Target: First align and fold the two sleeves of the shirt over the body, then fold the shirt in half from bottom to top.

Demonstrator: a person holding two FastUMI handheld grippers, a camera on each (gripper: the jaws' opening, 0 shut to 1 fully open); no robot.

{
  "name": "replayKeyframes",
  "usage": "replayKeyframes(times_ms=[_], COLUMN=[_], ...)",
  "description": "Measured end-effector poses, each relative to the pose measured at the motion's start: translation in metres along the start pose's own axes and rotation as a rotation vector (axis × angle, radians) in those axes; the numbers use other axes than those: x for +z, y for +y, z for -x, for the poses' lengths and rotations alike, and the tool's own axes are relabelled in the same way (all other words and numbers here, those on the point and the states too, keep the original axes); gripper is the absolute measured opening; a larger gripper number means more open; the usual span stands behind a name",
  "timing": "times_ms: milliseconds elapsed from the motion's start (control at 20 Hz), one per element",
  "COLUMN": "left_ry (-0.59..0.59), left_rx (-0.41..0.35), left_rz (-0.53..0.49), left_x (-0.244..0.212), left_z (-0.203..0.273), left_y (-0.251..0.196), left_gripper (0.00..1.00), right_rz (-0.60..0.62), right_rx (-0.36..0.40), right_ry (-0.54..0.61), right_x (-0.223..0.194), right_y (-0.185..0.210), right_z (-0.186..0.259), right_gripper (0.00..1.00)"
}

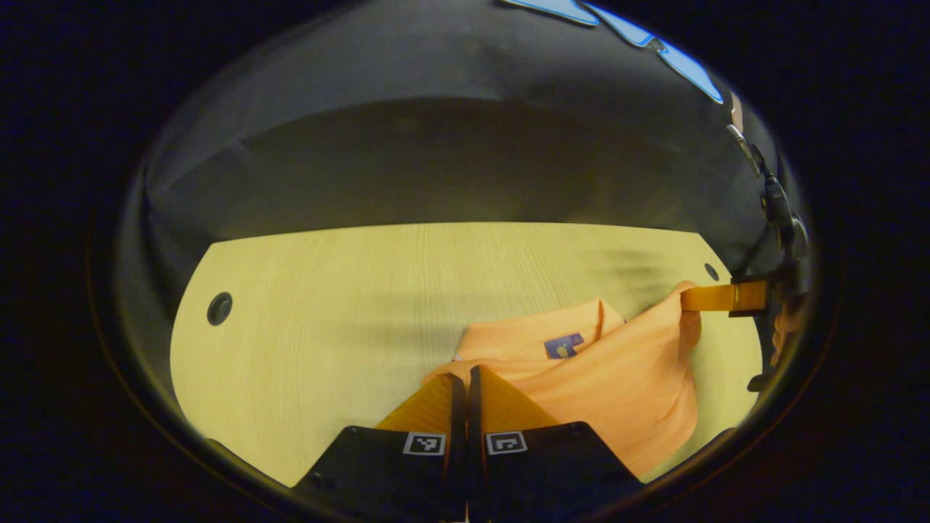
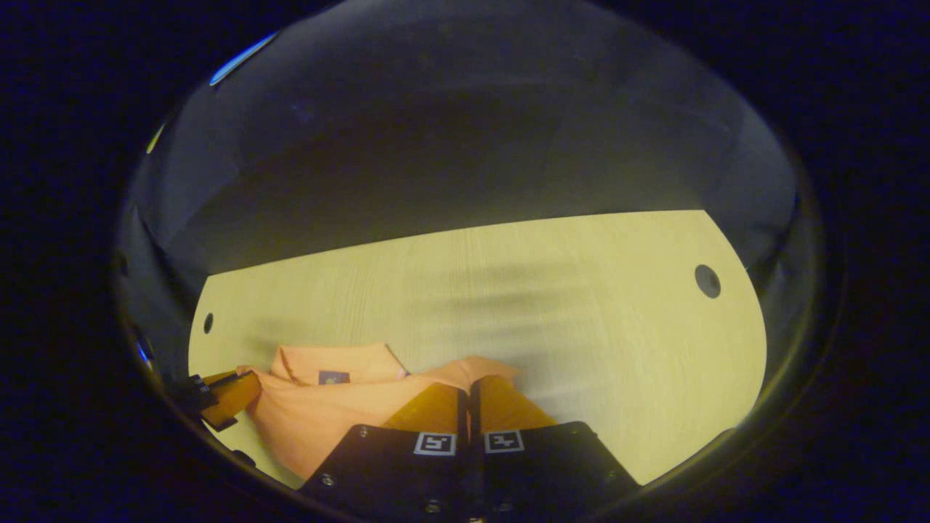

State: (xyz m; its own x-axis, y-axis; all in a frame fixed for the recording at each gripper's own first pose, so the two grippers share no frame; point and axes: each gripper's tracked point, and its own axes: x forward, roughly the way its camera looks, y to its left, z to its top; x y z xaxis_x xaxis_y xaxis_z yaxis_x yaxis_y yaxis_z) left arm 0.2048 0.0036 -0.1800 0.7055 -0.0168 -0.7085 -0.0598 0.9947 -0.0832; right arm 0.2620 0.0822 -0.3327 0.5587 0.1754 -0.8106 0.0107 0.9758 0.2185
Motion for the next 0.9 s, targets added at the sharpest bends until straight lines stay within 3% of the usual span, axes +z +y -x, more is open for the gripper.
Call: replayKeyframes(times_ms=[250,750,900], left_ry=[-0.047,-0.134,-0.129], left_rx=[0.008,0.041,0.041], left_rz=[-0.047,0.0,0.01], left_x=[0.011,0.027,0.025], left_z=[-0.018,-0.043,-0.04], left_y=[0.002,0.006,0.008], left_gripper=[0.07,0.06,0.12], right_rz=[-0.013,0.008,0.05], right_rx=[-0.003,-0.015,-0.026], right_ry=[-0.034,-0.125,-0.125], right_x=[0.004,0.0,-0.002], right_y=[-0.001,0.0,-0.001], right_z=[0.004,0.003,0.002], right_gripper=[0.0,0.0,0.02])
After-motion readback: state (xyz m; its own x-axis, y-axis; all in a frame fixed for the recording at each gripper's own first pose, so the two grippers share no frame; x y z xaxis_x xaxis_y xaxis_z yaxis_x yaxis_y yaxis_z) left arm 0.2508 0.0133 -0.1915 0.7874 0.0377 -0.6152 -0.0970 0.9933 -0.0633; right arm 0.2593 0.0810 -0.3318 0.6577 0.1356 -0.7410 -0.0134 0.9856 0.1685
